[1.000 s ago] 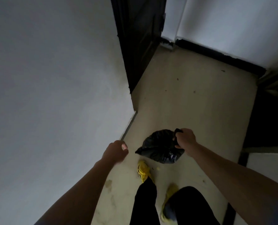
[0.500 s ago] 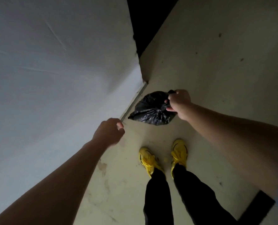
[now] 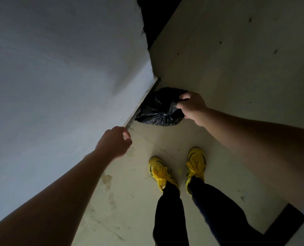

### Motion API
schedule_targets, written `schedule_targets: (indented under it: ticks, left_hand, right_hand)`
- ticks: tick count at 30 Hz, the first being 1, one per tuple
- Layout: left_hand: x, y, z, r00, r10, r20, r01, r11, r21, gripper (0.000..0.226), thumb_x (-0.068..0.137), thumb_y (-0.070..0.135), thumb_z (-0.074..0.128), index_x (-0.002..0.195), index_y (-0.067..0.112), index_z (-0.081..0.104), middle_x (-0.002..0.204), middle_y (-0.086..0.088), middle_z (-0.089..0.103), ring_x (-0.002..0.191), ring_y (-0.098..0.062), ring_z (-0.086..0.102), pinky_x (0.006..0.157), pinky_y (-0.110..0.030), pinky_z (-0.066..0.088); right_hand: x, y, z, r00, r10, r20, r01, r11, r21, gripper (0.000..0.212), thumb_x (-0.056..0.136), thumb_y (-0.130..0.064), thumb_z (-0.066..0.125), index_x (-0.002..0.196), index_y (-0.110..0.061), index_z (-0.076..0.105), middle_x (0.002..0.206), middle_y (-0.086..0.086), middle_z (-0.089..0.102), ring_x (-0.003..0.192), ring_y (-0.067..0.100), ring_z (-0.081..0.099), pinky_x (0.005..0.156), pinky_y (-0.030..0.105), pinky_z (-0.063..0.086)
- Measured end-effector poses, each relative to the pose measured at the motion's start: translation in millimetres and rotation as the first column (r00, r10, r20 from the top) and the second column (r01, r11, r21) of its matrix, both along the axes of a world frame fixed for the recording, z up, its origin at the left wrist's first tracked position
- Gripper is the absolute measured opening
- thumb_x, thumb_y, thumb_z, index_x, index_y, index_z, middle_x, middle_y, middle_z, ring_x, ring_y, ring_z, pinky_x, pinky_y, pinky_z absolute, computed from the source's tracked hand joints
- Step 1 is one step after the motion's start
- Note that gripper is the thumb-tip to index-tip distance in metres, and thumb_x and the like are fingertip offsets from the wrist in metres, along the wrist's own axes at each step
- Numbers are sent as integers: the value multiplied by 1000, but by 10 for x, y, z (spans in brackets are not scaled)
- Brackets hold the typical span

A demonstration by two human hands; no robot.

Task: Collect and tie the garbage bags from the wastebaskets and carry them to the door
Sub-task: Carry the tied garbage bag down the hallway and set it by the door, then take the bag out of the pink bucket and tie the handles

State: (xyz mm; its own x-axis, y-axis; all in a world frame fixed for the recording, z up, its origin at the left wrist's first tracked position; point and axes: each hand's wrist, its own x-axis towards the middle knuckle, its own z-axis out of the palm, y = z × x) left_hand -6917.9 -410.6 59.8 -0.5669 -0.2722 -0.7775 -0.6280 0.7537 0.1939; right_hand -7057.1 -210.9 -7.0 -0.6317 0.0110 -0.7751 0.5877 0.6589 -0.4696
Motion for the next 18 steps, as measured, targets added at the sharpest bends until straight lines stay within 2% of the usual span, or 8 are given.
schedule_targets:
  ticks: [3, 5, 8, 10, 13, 15, 17, 18]
  left_hand:
    - [-4, 100, 377, 1000, 15, -19, -15, 1000, 18, 14, 89, 22, 56, 98, 20, 67, 108, -3, 68, 97, -20, 64, 92, -37, 51]
    - [5, 180, 688, 999, 22, -45, -20, 999, 39, 14, 90, 21, 57, 98, 19, 67, 110, -4, 68, 99, -21, 64, 93, -39, 51]
    - [81, 306, 1225, 994, 64, -84, -58, 995, 77, 13, 90, 21, 58, 98, 18, 67, 108, -4, 69, 96, -23, 66, 92, -42, 53]
    - [161, 391, 1590, 988, 108, -111, -97, 990, 103, 12, 90, 21, 58, 97, 18, 67, 105, -4, 70, 92, -23, 67, 89, -43, 55]
    - [377, 514, 2103, 967, 200, -156, -181, 975, 128, 10, 90, 21, 57, 93, 20, 66, 101, -2, 71, 86, -22, 69, 88, -41, 56]
    - [597, 601, 2395, 946, 276, -168, -253, 957, 143, 8, 89, 21, 57, 90, 20, 66, 101, -2, 71, 85, -22, 69, 86, -41, 56]
    - [881, 700, 2652, 929, 328, -169, -307, 941, 140, 9, 88, 21, 57, 90, 19, 66, 102, -2, 71, 85, -23, 69, 85, -40, 57]
    - [1040, 749, 2771, 917, 360, -172, -341, 931, 131, 10, 88, 21, 57, 90, 19, 67, 101, -3, 71, 86, -23, 69, 85, -39, 57]
  right_hand:
    - [50, 157, 400, 998, 52, -20, -50, 996, 73, 44, 85, -19, 63, 128, -16, 57, 124, 11, 62, 109, 33, 63, 94, 45, 52]
    - [112, 269, 734, 995, 102, -19, -100, 992, 80, 40, 88, -18, 61, 127, -10, 59, 128, 12, 62, 111, 33, 62, 96, 45, 51]
    - [265, 386, 1322, 980, 198, -28, -194, 976, 104, 29, 84, -14, 60, 107, 3, 67, 108, 21, 70, 96, 36, 67, 86, 44, 55]
    - [389, 451, 1736, 960, 280, -25, -276, 955, 107, 23, 81, -14, 59, 92, 4, 69, 93, 21, 72, 86, 35, 70, 76, 39, 57]
    - [604, 556, 2306, 895, 444, -30, -437, 889, 135, 23, 80, -14, 56, 59, -9, 50, 67, 12, 57, 70, 29, 65, 60, 29, 42]
    - [740, 617, 2654, 826, 562, -37, -551, 820, 155, 20, 84, -17, 56, 65, -12, 55, 77, 10, 62, 79, 28, 63, 66, 31, 45]
    - [859, 661, 2962, 724, 689, -44, -673, 719, 176, 14, 90, -23, 55, 93, -15, 66, 102, 8, 68, 99, 28, 64, 81, 33, 51]
    - [909, 669, 3096, 665, 746, -45, -726, 659, 195, 22, 91, -26, 55, 107, -15, 66, 114, 8, 67, 106, 28, 62, 88, 34, 51]
